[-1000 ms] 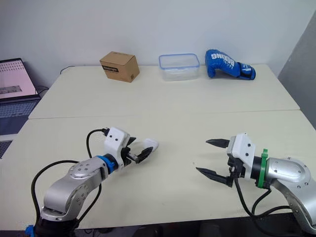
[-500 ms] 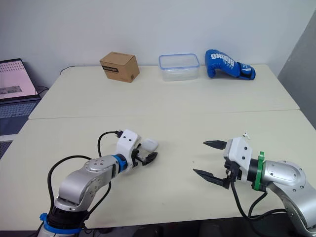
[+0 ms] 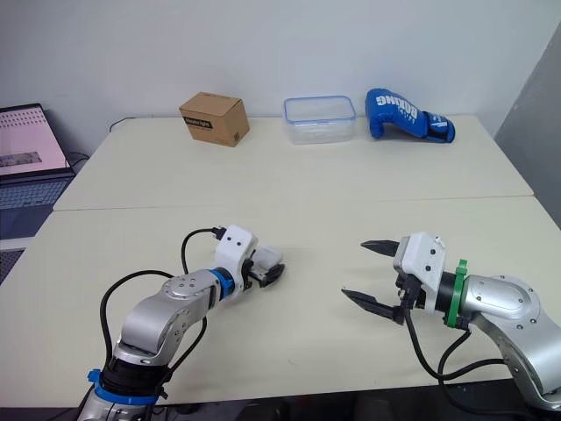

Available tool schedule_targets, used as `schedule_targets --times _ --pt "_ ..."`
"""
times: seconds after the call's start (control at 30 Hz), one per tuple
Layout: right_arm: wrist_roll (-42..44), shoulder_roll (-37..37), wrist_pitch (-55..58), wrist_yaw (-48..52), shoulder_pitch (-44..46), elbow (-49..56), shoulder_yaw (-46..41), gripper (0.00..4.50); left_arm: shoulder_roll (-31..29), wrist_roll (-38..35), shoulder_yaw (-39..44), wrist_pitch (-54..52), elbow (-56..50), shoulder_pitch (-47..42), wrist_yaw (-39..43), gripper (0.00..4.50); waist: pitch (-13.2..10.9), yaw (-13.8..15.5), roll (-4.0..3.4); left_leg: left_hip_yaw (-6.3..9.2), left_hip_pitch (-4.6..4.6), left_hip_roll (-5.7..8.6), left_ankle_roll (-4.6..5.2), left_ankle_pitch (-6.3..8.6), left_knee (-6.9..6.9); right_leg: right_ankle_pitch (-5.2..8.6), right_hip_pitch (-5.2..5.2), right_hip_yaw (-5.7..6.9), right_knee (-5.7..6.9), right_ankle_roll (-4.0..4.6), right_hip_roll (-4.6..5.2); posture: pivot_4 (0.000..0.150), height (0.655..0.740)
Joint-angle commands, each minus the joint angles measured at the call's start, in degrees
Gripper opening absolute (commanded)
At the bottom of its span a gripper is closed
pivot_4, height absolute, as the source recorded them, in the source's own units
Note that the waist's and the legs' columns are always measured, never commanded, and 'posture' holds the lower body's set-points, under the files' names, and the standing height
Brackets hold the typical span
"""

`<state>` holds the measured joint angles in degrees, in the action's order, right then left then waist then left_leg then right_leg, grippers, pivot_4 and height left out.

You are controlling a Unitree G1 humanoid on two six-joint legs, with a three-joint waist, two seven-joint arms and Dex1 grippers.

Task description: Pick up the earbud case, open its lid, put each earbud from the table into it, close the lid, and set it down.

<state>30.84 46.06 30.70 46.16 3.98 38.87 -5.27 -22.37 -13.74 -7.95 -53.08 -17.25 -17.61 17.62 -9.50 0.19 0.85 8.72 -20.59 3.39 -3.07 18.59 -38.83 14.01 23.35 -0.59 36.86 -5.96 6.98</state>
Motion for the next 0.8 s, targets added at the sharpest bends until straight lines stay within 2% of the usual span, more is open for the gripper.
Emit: schedule_targets --times 0.03,0.1,0.13,0.8 --pt "1.0 -0.2 -0.2 -0.1 0.7 1.9 -0.4 4.5 -0.1 0.2 -0.9 -0.9 -0.3 0.8 0.9 3.58 0.0 0.0 0.0 0.0 0.0 0.0 0.0 0.0 0.0 0.0 0.0 -0.01 0.0 0.0 0.0 0.15 0.7307" --pt "0.9 -0.3 -0.4 0.1 0.4 1.8 -0.3 4.5 -0.3 0.2 -0.9 -1.3 -0.6 1.0 1.2 2.94 0.0 0.0 0.0 -0.01 0.0 0.0 0.0 0.0 0.0 0.0 0.0 -0.01 -0.01 0.0 0.0 0.15 0.7307" --pt "0.9 -0.3 -0.5 0.1 0.3 1.8 -0.3 4.5 -0.4 0.3 -0.9 -1.4 -0.7 1.0 1.3 2.77 0.0 0.0 0.0 -0.01 0.0 0.0 0.0 0.0 0.0 0.0 0.0 -0.01 -0.01 0.0 0.0 0.15 0.7307" --pt "0.7 -0.7 -0.8 0.3 -0.1 1.0 -1.0 4.5 -0.8 0.4 -0.3 -0.9 -0.8 1.0 2.0 2.77 0.0 -0.1 0.0 -0.01 0.0 0.0 0.0 0.0 0.0 0.0 0.0 -0.01 -0.01 0.0 0.0 0.15 0.7307"
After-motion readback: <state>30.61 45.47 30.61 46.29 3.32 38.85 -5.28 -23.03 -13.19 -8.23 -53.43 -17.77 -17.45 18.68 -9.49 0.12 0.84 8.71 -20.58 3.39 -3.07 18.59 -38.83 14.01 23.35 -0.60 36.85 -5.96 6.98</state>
